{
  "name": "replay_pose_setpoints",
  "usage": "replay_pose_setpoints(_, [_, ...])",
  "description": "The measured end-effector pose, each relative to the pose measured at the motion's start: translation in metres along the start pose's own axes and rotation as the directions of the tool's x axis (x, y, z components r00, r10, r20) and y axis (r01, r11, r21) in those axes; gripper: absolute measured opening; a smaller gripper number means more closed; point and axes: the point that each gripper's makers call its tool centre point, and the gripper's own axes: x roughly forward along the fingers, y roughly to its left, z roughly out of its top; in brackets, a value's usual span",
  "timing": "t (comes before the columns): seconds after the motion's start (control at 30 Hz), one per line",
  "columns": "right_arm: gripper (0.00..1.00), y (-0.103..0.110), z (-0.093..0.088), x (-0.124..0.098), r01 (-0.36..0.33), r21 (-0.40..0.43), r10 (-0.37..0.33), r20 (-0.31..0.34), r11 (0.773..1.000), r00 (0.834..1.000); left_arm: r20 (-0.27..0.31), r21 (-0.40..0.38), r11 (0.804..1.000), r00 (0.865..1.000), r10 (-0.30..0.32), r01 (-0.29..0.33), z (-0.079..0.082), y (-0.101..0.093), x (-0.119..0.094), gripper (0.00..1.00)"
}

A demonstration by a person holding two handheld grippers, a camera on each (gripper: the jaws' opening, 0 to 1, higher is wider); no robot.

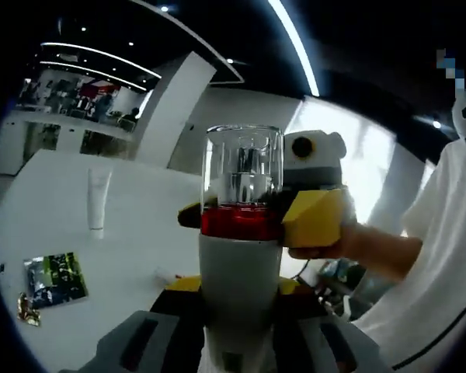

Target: Arrange the skincare products in the storage area until every visible bottle or jar stands upright without overlapping.

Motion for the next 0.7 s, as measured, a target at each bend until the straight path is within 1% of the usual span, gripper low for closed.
replay_pose_setpoints(0.07, [0.43,0.0,0.001,0.001,0.038,-0.006,-0.038,-0.022,0.999,0.999,-0.001,0.017,0.999,1.0,0.028,-0.028,-0.003,0.004,0.0,0.33])
replay_pose_setpoints(0.13, [0.43,-0.005,0.002,0.001,0.099,-0.019,-0.099,-0.046,0.995,0.994,-0.003,0.026,0.997,0.998,0.068,-0.068,-0.007,0.008,0.001,0.33])
replay_pose_setpoints(0.17, [0.43,-0.005,0.003,0.001,0.11,-0.029,-0.112,-0.053,0.993,0.992,-0.003,0.024,0.997,0.997,0.073,-0.073,-0.007,0.009,0.001,0.33])
replay_pose_setpoints(0.2, [0.43,-0.006,0.0,0.001,0.138,-0.046,-0.142,-0.086,0.989,0.986,0.003,0.031,0.995,0.995,0.096,-0.096,-0.008,0.01,0.001,0.33])
replay_pose_setpoints(0.27, [0.41,-0.011,-0.001,0.003,0.19,-0.064,-0.195,-0.101,0.98,0.975,-0.001,0.047,0.989,0.99,0.142,-0.141,-0.009,0.014,0.003,0.33])
replay_pose_setpoints(0.3, [0.4,-0.014,-0.002,0.005,0.218,-0.049,-0.222,-0.1,0.975,0.97,-0.003,0.054,0.985,0.986,0.164,-0.163,-0.01,0.016,0.003,0.33])
replay_pose_setpoints(0.37, [0.39,-0.015,-0.002,0.007,0.227,-0.041,-0.23,-0.086,0.973,0.969,-0.009,0.061,0.979,0.981,0.194,-0.193,-0.011,0.019,0.004,0.33])
replay_pose_setpoints(0.4, [0.36,-0.023,-0.002,0.006,0.283,-0.014,-0.283,-0.066,0.959,0.957,-0.012,0.074,0.973,0.976,0.219,-0.218,-0.013,0.022,0.005,0.33])
replay_pose_setpoints(0.43, [0.34,-0.027,-0.001,0.004,0.315,-0.006,-0.315,-0.053,0.949,0.948,-0.021,0.085,0.969,0.971,0.236,-0.234,-0.014,0.024,0.005,0.33])
replay_pose_setpoints(0.47, [0.34,-0.03,-0.002,0.004,0.345,0.0,-0.344,-0.046,0.939,0.938,-0.018,0.084,0.963,0.966,0.257,-0.254,-0.014,0.026,0.006,0.33])
replay_pose_setpoints(0.5, [0.33,-0.033,0.0,0.003,0.375,-0.013,-0.376,-0.019,0.927,0.927,-0.022,0.08,0.959,0.962,0.274,-0.271,-0.015,0.028,0.006,0.33])
replay_pose_setpoints(0.53, [0.33,-0.032,0.0,0.004,0.375,-0.038,-0.376,-0.004,0.926,0.927,-0.022,0.079,0.956,0.959,0.284,-0.281,-0.015,0.03,0.006,0.33])
replay_pose_setpoints(0.63, [0.32,-0.033,-0.007,0.007,0.397,-0.059,-0.398,-0.02,0.916,0.917,-0.042,0.094,0.947,0.95,0.311,-0.306,-0.02,0.033,0.007,0.33])
replay_pose_setpoints(0.67, [0.32,-0.033,-0.008,0.007,0.396,-0.054,-0.397,-0.02,0.917,0.918,-0.044,0.103,0.942,0.945,0.324,-0.318,-0.021,0.034,0.006,0.33])
replay_pose_setpoints(0.7, [0.31,-0.033,-0.009,0.006,0.404,-0.053,-0.405,-0.024,0.913,0.914,-0.05,0.11,0.942,0.945,0.324,-0.317,-0.022,0.035,0.006,0.33])
